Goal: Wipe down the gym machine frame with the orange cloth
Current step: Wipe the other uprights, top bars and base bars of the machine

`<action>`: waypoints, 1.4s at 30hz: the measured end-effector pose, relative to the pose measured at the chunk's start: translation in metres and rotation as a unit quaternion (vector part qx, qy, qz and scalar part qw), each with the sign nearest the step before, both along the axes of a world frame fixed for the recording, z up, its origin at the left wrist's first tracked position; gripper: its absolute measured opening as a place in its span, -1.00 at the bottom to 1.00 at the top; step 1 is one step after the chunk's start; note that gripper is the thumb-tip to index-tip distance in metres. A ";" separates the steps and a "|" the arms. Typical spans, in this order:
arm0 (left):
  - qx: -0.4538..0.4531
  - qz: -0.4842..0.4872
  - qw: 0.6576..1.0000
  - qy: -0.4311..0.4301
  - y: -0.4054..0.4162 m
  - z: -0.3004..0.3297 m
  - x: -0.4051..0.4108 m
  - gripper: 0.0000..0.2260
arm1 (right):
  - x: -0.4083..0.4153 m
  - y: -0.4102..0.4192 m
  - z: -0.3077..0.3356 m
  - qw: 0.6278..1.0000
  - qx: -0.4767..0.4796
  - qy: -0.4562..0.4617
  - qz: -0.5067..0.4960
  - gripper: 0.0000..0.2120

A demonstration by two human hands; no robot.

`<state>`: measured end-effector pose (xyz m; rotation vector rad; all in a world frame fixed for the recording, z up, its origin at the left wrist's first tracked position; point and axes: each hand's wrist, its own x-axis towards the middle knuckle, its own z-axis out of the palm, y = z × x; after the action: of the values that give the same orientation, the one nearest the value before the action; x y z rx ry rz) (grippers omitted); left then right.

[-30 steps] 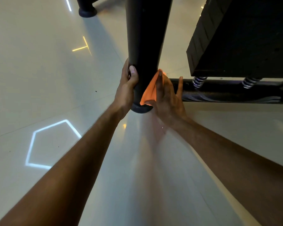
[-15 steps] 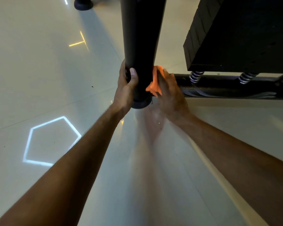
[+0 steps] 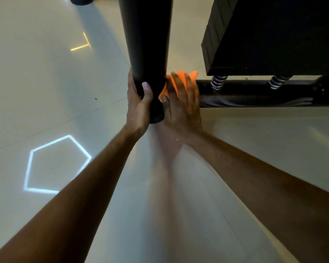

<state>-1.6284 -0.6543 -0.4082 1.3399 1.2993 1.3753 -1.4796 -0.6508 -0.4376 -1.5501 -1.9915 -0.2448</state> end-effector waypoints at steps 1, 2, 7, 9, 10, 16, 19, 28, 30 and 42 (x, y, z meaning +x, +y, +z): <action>0.002 0.003 1.000 0.000 0.001 -0.002 -0.001 -0.46 | 0.011 0.003 -0.001 0.999 0.004 -0.026 0.022 -0.49; 0.004 0.002 1.000 -0.001 0.001 -0.003 -0.002 -0.46 | 0.028 0.005 -0.002 0.997 0.006 -0.059 0.043 -0.48; 0.001 -0.002 1.000 -0.001 0.002 -0.003 -0.004 -0.52 | 0.024 -0.003 -0.004 0.998 0.002 0.009 -0.063 -0.54; 0.001 0.000 1.000 -0.002 0.004 -0.005 -0.005 -0.51 | -0.009 -0.005 -0.005 0.998 0.007 0.034 -0.050 -0.53; -0.001 -0.001 1.000 0.000 0.004 -0.006 -0.005 -0.50 | -0.014 -0.005 -0.008 0.999 0.000 0.023 -0.030 -0.50; 0.004 -0.016 0.999 0.052 -0.003 -0.016 -0.010 -0.36 | 0.050 -0.006 -0.025 0.998 0.017 -0.062 -0.019 -0.43; 0.009 -0.008 0.999 0.047 -0.001 -0.019 -0.007 -0.37 | 0.010 -0.015 -0.023 0.994 0.020 0.014 -0.108 -0.47; -0.011 -0.023 0.999 0.035 0.003 -0.026 -0.011 -0.36 | 0.032 -0.011 -0.055 0.988 0.088 -0.121 -0.023 -0.36; -0.012 -0.032 0.999 0.034 0.003 -0.024 -0.012 -0.38 | 0.035 -0.018 -0.057 0.991 0.053 -0.120 -0.035 -0.33; -0.029 -0.001 0.998 0.049 -0.001 -0.026 -0.006 -0.32 | 0.059 -0.016 -0.041 0.995 0.004 -0.088 -0.046 -0.42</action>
<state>-1.6342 -0.6550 -0.4341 1.3835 1.3930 1.2737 -1.4205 -0.6666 -0.4784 -1.6682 -2.0502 -0.4396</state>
